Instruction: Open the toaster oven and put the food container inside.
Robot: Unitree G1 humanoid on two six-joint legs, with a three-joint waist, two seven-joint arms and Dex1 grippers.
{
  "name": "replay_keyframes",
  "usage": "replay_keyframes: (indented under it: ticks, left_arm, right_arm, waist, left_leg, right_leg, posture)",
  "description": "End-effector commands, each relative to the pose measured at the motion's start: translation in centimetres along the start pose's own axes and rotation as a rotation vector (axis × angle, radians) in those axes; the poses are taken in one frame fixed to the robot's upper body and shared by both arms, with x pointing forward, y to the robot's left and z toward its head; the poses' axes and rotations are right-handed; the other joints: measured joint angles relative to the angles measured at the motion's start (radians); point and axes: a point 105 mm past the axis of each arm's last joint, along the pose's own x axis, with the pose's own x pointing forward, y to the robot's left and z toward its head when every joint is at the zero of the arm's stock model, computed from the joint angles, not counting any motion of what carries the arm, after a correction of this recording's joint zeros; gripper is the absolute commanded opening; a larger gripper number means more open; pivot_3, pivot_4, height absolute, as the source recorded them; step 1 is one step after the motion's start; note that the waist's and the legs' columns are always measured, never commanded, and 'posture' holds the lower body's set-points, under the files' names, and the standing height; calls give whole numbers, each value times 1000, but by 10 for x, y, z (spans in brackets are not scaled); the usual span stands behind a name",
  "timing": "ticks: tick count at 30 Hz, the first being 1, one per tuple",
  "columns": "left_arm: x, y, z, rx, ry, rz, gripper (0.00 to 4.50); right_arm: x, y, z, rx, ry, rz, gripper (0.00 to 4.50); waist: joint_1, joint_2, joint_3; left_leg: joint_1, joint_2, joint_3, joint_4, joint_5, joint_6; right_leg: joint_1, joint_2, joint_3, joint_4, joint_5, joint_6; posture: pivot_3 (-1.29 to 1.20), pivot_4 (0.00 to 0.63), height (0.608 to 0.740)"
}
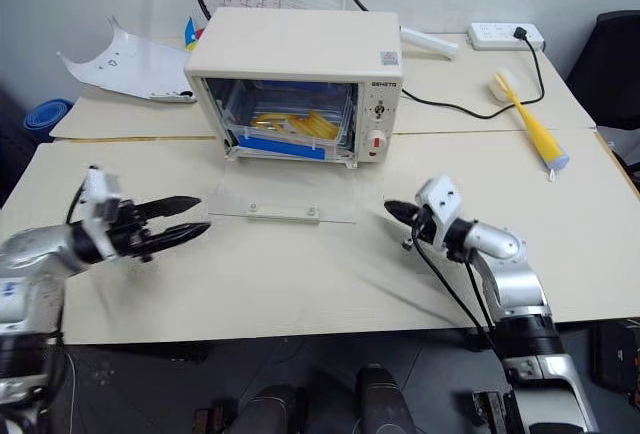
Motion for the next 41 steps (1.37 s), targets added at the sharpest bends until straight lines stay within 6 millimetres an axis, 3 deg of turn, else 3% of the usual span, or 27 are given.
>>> replay_keyframes:
  ticks: [1, 2, 7, 12, 21, 24, 25, 28, 33, 39, 41]
  left_arm:
    - [-15, -11, 17, 54, -3, -67, 4200]
    - [-20, -15, 19, 72, -13, -93, 4490]
    - [-36, -8, 7, 81, 32, -40, 4490]
    - [-38, 1, 5, 66, -56, 70, 4490]
    - [-49, 9, -10, 113, -36, 235, 4490]
    - [-54, 7, -22, 135, 23, 262, 4490]
    - [-55, 6, -26, 138, 36, 268, 4490]
    - [-63, 0, -39, 133, 87, 282, 4500]
    - [-76, -9, -64, 139, 184, 339, 4500]
    - [-74, -11, -66, 189, 184, 385, 4500]
    - [-71, -10, -64, 189, 173, 395, 4500]
  right_arm:
    - [9, 8, 2, -28, -23, 50, 0]
    - [12, 12, -1, -30, -22, 68, 0]
    - [32, 31, 1, -53, -77, 151, 0]
    - [38, 37, 40, -80, -271, 177, 0]
    - [0, 23, 135, -32, -718, 124, 0]
    - [-17, 20, 145, -18, -725, 147, 0]
    - [-21, 22, 143, -27, -701, 169, 0]
    - [-35, 32, 121, -99, -557, 247, 587]
    - [-57, 43, 65, -228, -292, 331, 2225]
    - [-72, 33, 27, -228, -207, 251, 4238]
    - [-74, 31, 23, -229, -214, 217, 4491]
  waist:
    - [6, 0, 0]
    - [7, 0, 0]
    - [6, 0, 0]
    - [6, 0, 0]
    - [8, 0, 0]
    - [9, 0, 0]
    - [10, 0, 0]
    - [14, 0, 0]
    - [20, 0, 0]
    - [28, 0, 0]
    - [32, 0, 0]
  left_leg:
    - [0, 0, 0, 0, 0, 0]
    - [0, 0, 0, 0, 0, 0]
    - [1, 0, 0, -1, 0, 1]
    - [1, 1, 0, -1, -1, 0]
    - [1, 1, 0, -1, -1, 0]
    - [1, 1, 0, -1, -1, 0]
    - [1, 1, -1, -2, -1, 0]
    - [1, 1, -1, -3, -2, 1]
    - [2, 1, 0, -2, -3, 3]
    - [10, 2, 1, -4, -3, 3]
    - [11, 2, 1, -4, -4, 4]
  right_leg:
    - [0, 0, 0, 0, 0, 0]
    - [0, 0, 0, 0, 0, 0]
    - [1, 0, 0, -1, 0, 0]
    - [0, 1, -1, -1, 0, 0]
    - [1, 1, -1, -1, 0, 0]
    - [1, 1, -1, -1, 0, 0]
    - [1, 1, -1, -2, 0, 0]
    - [1, 1, -1, -3, 0, 0]
    - [3, 0, -1, -4, 0, 0]
    - [13, 1, 0, -7, 0, 0]
    - [13, 1, 0, -7, 0, 0]
  posture:
    - [0, 150, 740]
    - [0, 150, 740]
    - [0, 150, 740]
    - [0, 150, 740]
    - [0, 150, 740]
    - [0, 150, 740]
    - [0, 150, 740]
    - [0, 150, 740]
    - [0, 150, 740]
    - [0, 150, 740]
    - [0, 150, 740]
